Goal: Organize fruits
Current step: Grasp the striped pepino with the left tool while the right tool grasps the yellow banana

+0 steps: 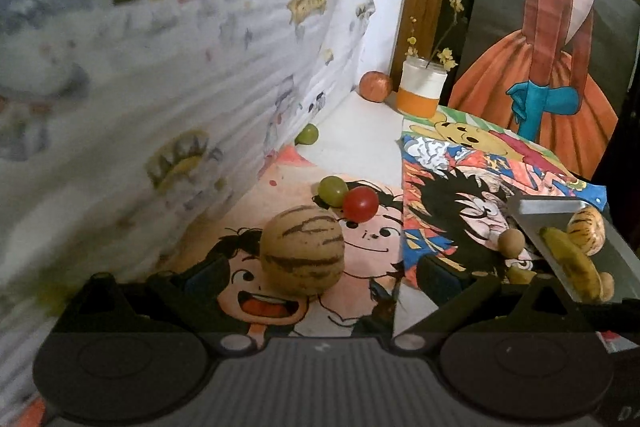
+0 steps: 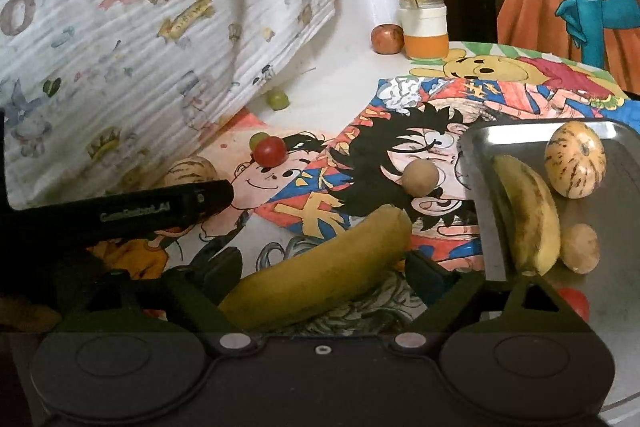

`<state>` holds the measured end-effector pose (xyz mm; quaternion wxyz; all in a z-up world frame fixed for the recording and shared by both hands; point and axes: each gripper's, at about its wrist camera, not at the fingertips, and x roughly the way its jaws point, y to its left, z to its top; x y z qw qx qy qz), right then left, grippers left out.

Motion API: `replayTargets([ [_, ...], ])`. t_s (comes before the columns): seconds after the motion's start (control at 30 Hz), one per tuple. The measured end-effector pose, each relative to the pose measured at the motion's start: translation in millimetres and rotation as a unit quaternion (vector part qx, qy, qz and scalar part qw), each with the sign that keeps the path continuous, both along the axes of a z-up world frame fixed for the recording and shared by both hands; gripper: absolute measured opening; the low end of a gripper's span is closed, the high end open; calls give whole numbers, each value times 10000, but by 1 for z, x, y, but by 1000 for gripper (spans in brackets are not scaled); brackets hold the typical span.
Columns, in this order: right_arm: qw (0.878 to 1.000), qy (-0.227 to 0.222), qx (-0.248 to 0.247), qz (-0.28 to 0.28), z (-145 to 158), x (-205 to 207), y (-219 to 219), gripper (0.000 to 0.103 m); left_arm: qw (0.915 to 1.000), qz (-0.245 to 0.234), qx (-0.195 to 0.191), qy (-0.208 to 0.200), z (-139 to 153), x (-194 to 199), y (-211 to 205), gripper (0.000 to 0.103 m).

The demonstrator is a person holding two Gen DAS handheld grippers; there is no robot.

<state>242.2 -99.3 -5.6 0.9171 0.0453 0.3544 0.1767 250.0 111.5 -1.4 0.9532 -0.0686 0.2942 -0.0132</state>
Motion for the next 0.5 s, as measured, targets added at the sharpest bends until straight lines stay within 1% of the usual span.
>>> replayTargets([
  [0.1, 10000, 52, 82, -17, -2, 3, 1, 89, 10000, 33, -50, 5, -4, 6, 3, 97],
  [0.17, 9997, 117, 201, -44, -4, 5, -1, 89, 9999, 55, -107, 31, -7, 10, 5, 91],
  [0.3, 9996, 51, 241, -97, -5, 4, 0, 88, 9994, 65, -319, 92, -9, 17, 8, 83],
  [0.4, 9997, 10, 242, -103, -6, 3, 0, 88, 9992, 112, -379, 80, -9, 19, 11, 78],
  [0.5, 9996, 2, 247, -102, -6, 2, -1, 88, 9991, 142, -377, 118, -10, 21, 10, 66],
])
